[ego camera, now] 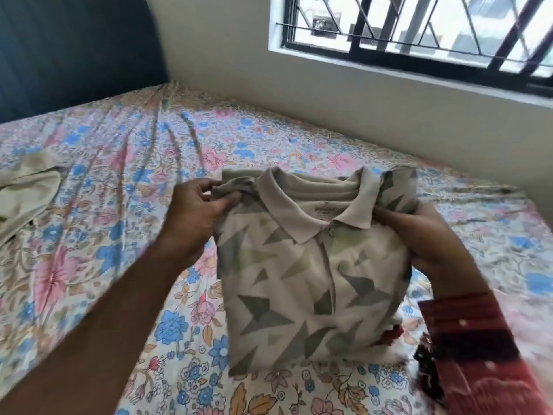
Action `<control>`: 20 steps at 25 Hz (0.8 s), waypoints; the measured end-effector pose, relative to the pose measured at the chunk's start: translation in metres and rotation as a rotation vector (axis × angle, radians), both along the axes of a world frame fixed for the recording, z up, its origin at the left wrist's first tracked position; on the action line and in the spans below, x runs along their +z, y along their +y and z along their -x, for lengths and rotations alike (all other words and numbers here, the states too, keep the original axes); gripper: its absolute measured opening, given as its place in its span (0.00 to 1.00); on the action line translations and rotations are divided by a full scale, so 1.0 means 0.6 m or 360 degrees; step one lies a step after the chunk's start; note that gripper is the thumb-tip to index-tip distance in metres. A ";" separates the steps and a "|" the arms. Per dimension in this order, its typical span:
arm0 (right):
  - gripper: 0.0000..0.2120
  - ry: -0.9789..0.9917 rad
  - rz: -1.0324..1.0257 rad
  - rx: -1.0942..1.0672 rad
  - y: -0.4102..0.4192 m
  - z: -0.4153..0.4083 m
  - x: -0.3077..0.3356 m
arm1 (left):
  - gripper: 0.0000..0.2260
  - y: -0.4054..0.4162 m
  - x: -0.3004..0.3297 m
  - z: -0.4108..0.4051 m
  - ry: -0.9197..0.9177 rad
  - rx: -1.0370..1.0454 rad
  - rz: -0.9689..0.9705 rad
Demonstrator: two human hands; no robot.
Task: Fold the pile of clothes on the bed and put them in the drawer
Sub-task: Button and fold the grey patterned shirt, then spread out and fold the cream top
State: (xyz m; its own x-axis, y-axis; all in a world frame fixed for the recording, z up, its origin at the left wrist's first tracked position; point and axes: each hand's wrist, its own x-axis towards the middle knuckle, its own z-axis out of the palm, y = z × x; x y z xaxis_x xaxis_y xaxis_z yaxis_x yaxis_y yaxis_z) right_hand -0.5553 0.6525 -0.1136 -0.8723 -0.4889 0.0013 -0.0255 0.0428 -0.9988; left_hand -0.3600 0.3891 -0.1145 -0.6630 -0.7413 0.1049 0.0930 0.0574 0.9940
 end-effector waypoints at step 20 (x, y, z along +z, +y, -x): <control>0.10 0.1081 -0.0720 -0.0071 -0.195 -0.134 -0.081 | 0.07 -0.044 -0.121 -0.034 -0.0639 0.0263 0.0249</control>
State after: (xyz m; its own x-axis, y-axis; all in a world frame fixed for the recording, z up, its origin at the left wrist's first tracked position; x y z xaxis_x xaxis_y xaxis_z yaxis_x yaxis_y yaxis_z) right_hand -0.4752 0.5352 -0.1620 -0.7709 -0.5336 0.3477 -0.6079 0.4534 -0.6518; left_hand -0.3396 0.3624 -0.1871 -0.5480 -0.8363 -0.0173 -0.3208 0.1910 0.9277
